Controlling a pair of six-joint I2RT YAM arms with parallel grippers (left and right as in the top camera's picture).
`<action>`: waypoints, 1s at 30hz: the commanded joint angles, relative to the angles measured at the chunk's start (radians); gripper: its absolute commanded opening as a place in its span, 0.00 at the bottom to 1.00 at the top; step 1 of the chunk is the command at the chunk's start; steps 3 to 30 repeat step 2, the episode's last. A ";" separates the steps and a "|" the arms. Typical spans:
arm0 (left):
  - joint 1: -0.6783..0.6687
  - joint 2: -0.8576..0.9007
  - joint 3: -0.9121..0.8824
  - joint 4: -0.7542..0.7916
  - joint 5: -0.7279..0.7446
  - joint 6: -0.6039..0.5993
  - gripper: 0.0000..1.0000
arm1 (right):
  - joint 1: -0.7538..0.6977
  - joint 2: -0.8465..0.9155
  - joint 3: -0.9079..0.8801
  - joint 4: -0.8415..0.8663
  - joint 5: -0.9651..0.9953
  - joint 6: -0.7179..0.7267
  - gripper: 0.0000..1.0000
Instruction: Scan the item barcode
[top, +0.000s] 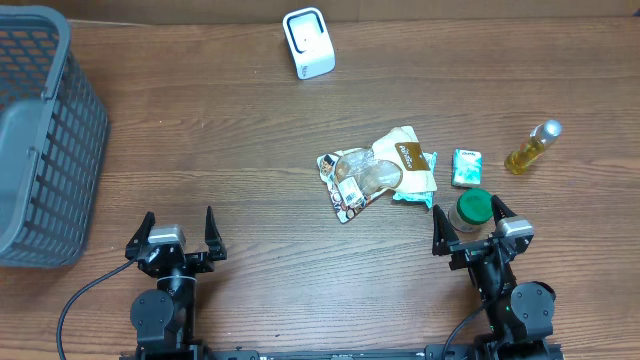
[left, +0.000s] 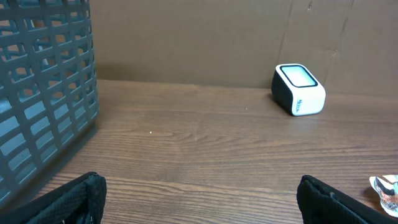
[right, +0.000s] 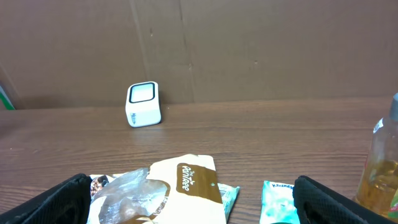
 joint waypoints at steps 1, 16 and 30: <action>0.000 -0.011 -0.003 0.000 -0.005 0.016 1.00 | -0.005 -0.008 -0.010 0.006 0.010 0.007 1.00; 0.000 -0.011 -0.003 0.000 -0.005 0.016 1.00 | -0.005 -0.008 -0.010 0.006 0.010 0.007 1.00; 0.000 -0.011 -0.003 0.000 -0.005 0.016 1.00 | -0.005 -0.008 -0.010 0.006 0.010 0.007 1.00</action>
